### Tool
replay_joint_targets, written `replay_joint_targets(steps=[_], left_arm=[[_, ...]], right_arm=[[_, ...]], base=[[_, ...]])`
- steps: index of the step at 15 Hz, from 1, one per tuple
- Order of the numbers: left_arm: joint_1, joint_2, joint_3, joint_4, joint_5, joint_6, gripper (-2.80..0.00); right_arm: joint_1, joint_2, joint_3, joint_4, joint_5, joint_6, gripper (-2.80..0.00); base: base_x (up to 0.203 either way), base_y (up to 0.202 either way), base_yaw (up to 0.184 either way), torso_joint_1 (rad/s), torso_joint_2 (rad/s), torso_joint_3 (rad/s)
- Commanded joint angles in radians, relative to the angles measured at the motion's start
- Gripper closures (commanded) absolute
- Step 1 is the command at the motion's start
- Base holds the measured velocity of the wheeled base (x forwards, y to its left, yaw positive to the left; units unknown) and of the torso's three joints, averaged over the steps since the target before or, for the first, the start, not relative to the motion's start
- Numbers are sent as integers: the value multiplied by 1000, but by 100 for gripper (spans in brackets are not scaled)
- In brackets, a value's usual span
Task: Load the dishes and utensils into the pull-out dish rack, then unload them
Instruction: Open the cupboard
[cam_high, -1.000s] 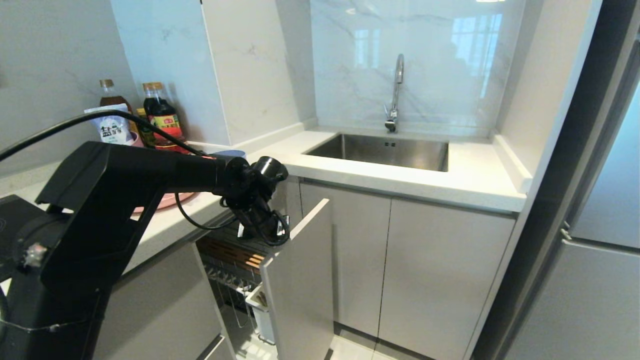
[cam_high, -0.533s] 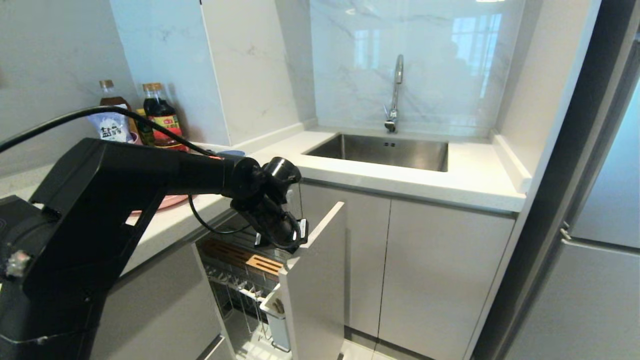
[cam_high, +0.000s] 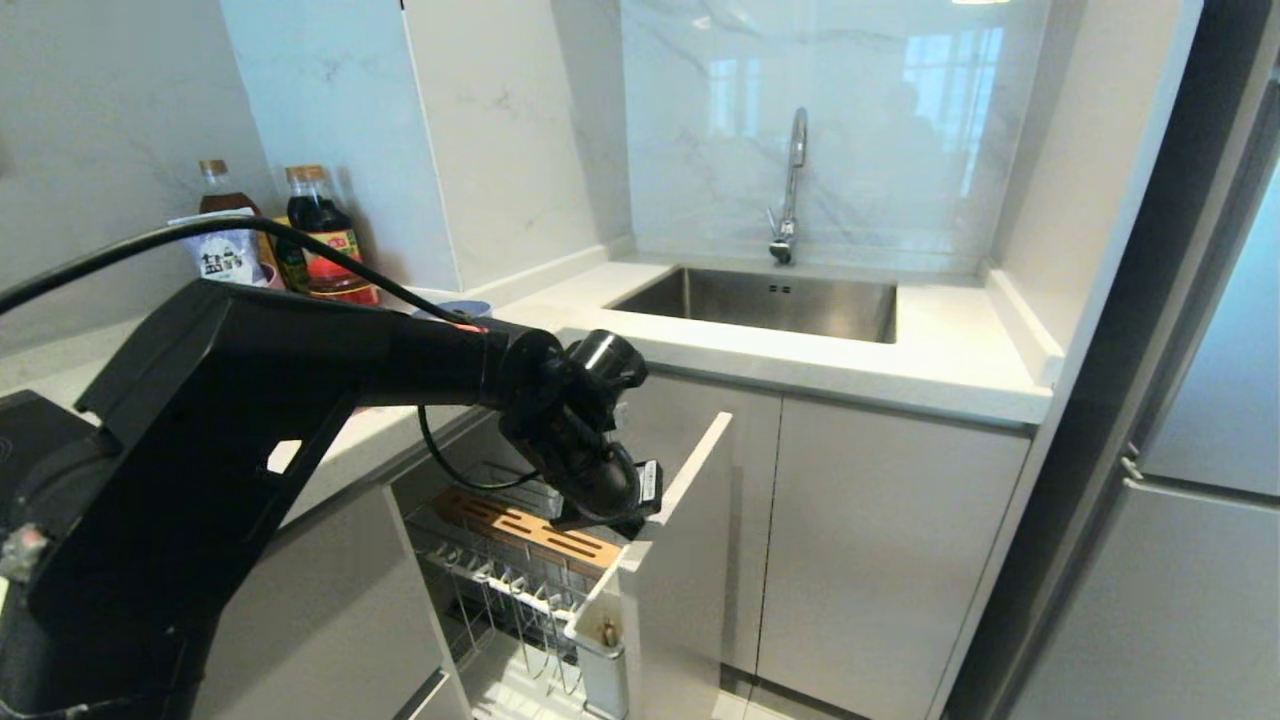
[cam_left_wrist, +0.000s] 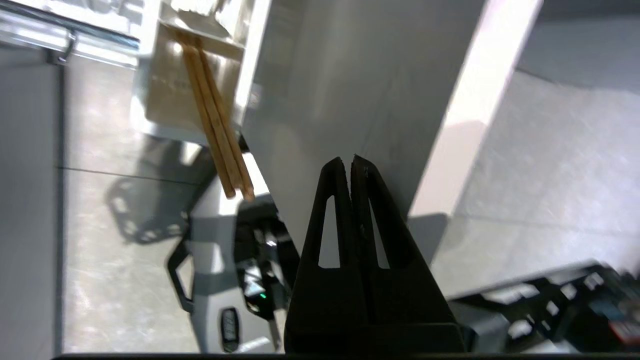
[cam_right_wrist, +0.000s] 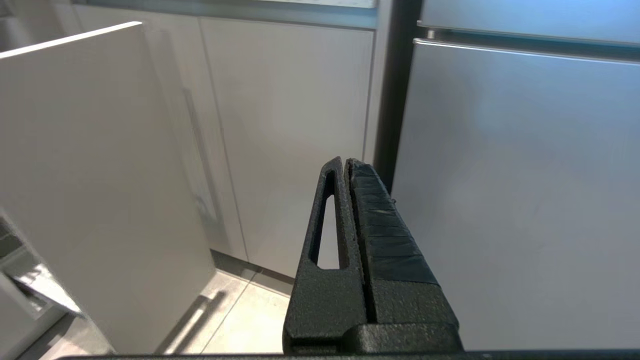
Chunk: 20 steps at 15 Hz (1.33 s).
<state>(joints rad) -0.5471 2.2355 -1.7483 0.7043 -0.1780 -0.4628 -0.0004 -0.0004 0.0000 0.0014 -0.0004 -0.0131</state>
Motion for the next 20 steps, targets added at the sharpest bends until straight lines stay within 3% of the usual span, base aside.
replay_joint_targets(steps=[1, 4, 12, 17, 20], left_arm=[[-21, -33, 16, 2, -32, -10, 0], [-68, -47, 40, 0, -99, -41, 0], [-203, -33, 77, -10, -121, -125, 0], [-219, -31, 84, -10, -133, -129, 0], [-194, -42, 80, -12, -84, -127, 0]], right_arm=[[0, 0, 0, 0, 0, -1, 0], [0, 0, 0, 0, 0, -1, 0], [-1, 0, 0, 0, 0, -1, 0], [0, 0, 0, 0, 0, -1, 0], [-1, 0, 0, 0, -1, -1, 0]], base=[[0, 0, 0, 0, 0, 0], [0, 0, 0, 0, 0, 0], [0, 0, 0, 0, 0, 0], [0, 0, 0, 0, 0, 0], [0, 0, 0, 0, 0, 0]])
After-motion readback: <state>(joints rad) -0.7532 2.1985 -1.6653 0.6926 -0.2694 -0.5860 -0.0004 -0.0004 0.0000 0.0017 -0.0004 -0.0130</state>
